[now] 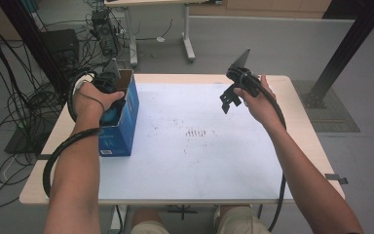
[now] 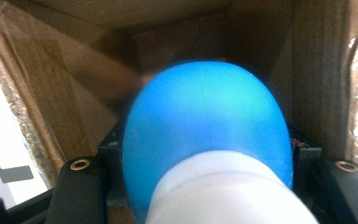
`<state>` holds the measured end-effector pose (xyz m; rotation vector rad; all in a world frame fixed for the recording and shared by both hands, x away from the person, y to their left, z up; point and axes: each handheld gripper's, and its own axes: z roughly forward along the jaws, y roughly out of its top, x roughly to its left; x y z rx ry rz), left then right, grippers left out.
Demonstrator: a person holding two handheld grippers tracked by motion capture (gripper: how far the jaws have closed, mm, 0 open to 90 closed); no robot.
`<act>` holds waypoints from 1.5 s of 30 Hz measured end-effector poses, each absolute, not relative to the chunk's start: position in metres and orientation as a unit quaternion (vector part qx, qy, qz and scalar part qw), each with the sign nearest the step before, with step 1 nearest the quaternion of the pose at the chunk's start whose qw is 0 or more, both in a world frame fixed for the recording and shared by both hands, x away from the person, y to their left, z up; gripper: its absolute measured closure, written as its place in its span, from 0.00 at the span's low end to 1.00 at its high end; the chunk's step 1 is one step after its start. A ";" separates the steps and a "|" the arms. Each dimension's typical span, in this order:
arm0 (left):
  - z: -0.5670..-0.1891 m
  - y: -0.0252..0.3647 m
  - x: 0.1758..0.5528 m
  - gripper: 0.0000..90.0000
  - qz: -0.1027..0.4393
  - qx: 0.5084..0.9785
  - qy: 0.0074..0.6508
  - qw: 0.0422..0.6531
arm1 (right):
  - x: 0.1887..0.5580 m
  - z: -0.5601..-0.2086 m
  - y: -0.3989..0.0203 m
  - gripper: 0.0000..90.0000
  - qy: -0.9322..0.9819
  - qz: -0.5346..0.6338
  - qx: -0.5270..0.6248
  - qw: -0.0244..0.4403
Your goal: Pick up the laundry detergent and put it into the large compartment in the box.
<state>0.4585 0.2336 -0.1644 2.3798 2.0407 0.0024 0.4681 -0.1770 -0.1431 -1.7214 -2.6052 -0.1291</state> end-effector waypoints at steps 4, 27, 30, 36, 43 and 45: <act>-0.164 0.234 0.458 0.41 0.001 0.759 0.651 0.004 | 0.468 -0.142 -0.178 0.07 -0.833 -0.042 -0.551 0.008; -0.165 0.233 0.459 0.41 0.002 0.759 0.651 0.003 | 0.467 -0.140 -0.176 0.07 -0.834 -0.043 -0.550 0.006; -0.165 0.233 0.458 0.41 0.002 0.759 0.651 0.003 | 0.467 -0.140 -0.176 0.07 -0.834 -0.042 -0.550 0.007; -0.165 0.233 0.458 0.40 0.001 0.759 0.651 0.003 | 0.466 -0.140 -0.177 0.07 -0.833 -0.045 -0.552 0.006; -0.165 0.233 0.458 0.40 0.001 0.759 0.651 0.003 | 0.466 -0.140 -0.176 0.07 -0.833 -0.044 -0.551 0.006; -0.165 0.233 0.458 0.40 0.001 0.759 0.652 0.004 | 0.466 -0.140 -0.176 0.07 -0.833 -0.043 -0.551 0.006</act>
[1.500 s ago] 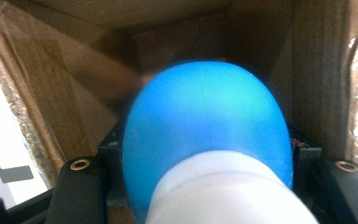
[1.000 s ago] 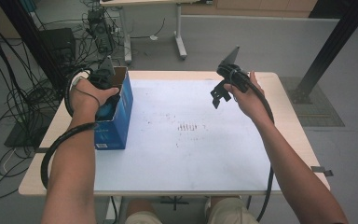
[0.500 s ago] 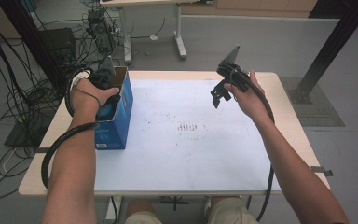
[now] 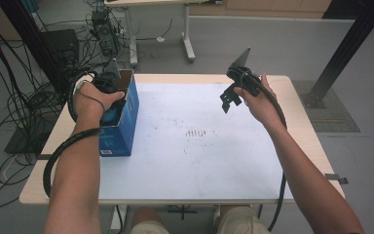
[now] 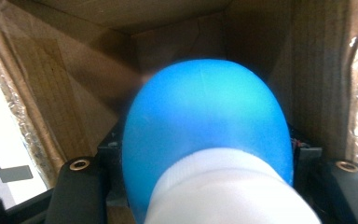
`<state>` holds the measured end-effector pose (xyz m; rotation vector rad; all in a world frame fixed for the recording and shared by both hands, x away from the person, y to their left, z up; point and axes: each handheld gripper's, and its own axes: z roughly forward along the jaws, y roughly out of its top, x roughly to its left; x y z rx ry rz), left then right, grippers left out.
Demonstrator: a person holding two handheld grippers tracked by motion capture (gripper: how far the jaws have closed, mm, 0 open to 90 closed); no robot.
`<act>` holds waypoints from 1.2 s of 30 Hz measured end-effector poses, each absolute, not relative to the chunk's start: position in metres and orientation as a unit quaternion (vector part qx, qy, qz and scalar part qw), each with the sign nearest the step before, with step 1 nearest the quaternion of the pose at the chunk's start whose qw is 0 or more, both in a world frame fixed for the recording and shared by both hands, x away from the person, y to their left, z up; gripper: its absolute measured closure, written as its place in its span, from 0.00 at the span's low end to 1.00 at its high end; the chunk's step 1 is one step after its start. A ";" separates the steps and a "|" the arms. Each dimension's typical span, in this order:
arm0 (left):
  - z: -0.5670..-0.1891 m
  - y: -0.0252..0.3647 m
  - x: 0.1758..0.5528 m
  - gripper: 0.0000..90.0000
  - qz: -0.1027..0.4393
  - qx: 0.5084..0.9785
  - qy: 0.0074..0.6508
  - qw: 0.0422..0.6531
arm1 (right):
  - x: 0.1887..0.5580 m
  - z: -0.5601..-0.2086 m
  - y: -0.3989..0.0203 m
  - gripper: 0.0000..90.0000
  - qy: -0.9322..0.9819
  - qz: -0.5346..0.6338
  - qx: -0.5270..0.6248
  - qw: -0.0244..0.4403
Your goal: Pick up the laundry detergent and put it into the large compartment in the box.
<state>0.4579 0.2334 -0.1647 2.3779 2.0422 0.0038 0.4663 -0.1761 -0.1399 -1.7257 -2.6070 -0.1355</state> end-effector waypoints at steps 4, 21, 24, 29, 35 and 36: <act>-0.165 0.234 0.457 0.40 0.002 0.759 0.652 0.005 | 0.466 -0.140 -0.176 0.07 -0.834 -0.044 -0.550 0.006; -0.157 0.236 0.451 0.35 0.007 0.758 0.653 0.008 | 0.463 -0.138 -0.173 0.07 -0.834 -0.046 -0.550 0.004; -0.152 0.237 0.449 0.34 0.010 0.756 0.655 0.012 | 0.462 -0.137 -0.172 0.07 -0.835 -0.047 -0.548 0.003; -0.143 0.238 0.446 0.32 0.013 0.754 0.656 0.015 | 0.458 -0.133 -0.170 0.07 -0.837 -0.052 -0.546 0.000; -0.132 0.239 0.440 0.29 0.018 0.751 0.659 0.017 | 0.456 -0.131 -0.169 0.07 -0.837 -0.055 -0.545 0.000; -0.130 0.239 0.439 0.28 0.018 0.752 0.659 0.018 | 0.456 -0.131 -0.169 0.07 -0.837 -0.055 -0.545 0.000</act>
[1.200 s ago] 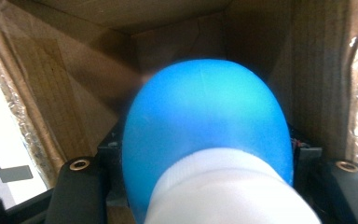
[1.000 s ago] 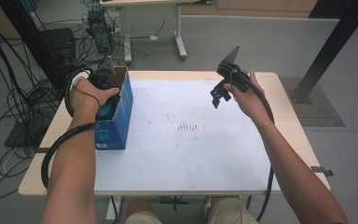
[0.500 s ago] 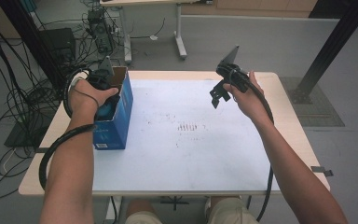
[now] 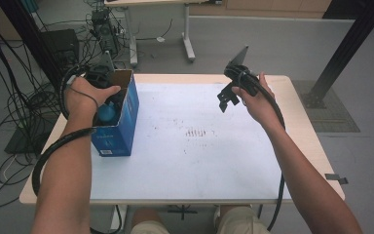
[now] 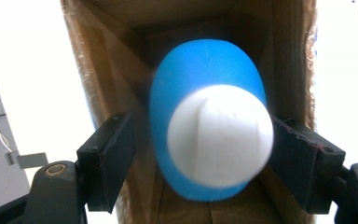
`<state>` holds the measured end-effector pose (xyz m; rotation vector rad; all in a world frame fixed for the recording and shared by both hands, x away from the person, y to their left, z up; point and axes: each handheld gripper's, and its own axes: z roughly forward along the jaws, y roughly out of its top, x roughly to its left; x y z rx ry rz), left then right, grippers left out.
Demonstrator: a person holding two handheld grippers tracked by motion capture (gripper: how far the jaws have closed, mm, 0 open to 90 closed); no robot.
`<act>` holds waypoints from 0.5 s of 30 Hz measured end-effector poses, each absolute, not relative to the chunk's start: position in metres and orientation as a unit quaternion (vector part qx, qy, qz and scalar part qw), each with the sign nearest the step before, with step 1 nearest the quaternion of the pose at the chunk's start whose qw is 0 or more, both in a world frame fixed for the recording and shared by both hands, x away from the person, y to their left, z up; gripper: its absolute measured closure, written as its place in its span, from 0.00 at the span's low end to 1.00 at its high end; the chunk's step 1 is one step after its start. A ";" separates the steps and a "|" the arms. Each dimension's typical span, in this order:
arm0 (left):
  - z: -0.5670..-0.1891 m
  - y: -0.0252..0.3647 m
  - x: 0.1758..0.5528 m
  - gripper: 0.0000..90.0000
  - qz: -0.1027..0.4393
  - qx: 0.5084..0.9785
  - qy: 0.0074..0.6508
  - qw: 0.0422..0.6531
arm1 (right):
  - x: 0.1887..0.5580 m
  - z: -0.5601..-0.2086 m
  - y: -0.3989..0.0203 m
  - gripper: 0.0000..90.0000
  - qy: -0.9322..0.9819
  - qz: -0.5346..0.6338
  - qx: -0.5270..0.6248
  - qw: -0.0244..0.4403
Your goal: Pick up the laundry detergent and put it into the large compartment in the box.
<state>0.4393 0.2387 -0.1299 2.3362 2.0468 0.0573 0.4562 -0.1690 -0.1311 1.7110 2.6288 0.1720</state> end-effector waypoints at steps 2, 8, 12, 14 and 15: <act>-0.124 0.237 0.437 0.28 0.024 0.751 0.660 0.017 | 0.456 -0.130 -0.168 0.07 0.837 0.055 0.544 0.001; -0.100 0.232 0.429 0.24 0.031 0.762 0.646 0.019 | 0.454 -0.128 -0.169 0.07 0.838 0.059 0.543 0.000; -0.079 0.225 0.420 0.20 0.044 0.775 0.629 0.031 | 0.455 -0.127 -0.171 0.07 0.836 0.060 0.546 0.000; -0.070 0.219 0.417 0.19 0.049 0.785 0.616 0.033 | 0.456 -0.128 -0.172 0.07 0.834 0.059 0.548 0.000; -0.066 0.215 0.415 0.19 0.052 0.790 0.610 0.034 | 0.457 -0.128 -0.172 0.07 0.833 0.058 0.550 0.000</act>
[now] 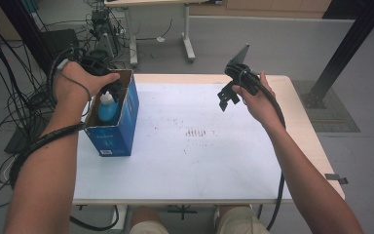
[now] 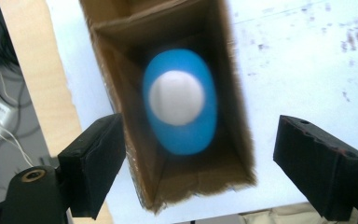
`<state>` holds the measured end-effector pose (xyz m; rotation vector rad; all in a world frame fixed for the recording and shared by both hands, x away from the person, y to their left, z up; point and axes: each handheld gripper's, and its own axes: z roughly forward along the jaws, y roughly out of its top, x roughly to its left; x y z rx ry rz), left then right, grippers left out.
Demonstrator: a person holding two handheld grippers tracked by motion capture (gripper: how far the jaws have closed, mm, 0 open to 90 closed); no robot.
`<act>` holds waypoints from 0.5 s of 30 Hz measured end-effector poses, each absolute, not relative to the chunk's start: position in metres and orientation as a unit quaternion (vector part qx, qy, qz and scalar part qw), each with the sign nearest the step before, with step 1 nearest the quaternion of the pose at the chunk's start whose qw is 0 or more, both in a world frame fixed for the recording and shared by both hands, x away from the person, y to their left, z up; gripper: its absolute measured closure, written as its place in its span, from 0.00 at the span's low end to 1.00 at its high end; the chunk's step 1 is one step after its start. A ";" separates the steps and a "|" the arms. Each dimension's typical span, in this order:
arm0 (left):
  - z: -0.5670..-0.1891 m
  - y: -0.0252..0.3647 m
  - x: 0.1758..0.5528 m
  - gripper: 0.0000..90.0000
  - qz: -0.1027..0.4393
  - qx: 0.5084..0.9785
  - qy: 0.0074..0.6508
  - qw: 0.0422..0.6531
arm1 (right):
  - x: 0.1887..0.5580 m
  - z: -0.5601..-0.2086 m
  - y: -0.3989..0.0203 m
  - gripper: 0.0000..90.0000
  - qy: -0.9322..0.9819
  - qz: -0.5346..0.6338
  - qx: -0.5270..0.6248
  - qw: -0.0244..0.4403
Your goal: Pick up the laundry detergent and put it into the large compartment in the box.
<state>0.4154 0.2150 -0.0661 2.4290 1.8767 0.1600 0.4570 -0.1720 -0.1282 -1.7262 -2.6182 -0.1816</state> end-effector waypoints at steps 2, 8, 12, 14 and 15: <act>-0.058 0.208 0.412 0.17 0.056 0.801 0.595 0.039 | 0.458 -0.129 -0.173 0.07 -0.832 -0.058 -0.551 0.001; -0.048 0.187 0.406 0.14 0.058 0.828 0.555 0.056 | 0.463 -0.130 -0.176 0.07 -0.828 -0.055 -0.558 0.003; -0.047 0.173 0.405 0.12 0.056 0.844 0.529 0.063 | 0.465 -0.131 -0.177 0.07 -0.826 -0.054 -0.562 0.005; -0.047 0.166 0.404 0.12 0.058 0.852 0.516 0.063 | 0.466 -0.131 -0.178 0.07 -0.826 -0.055 -0.561 0.005; -0.047 0.162 0.404 0.12 0.058 0.856 0.510 0.061 | 0.466 -0.131 -0.178 0.07 -0.825 -0.055 -0.562 0.005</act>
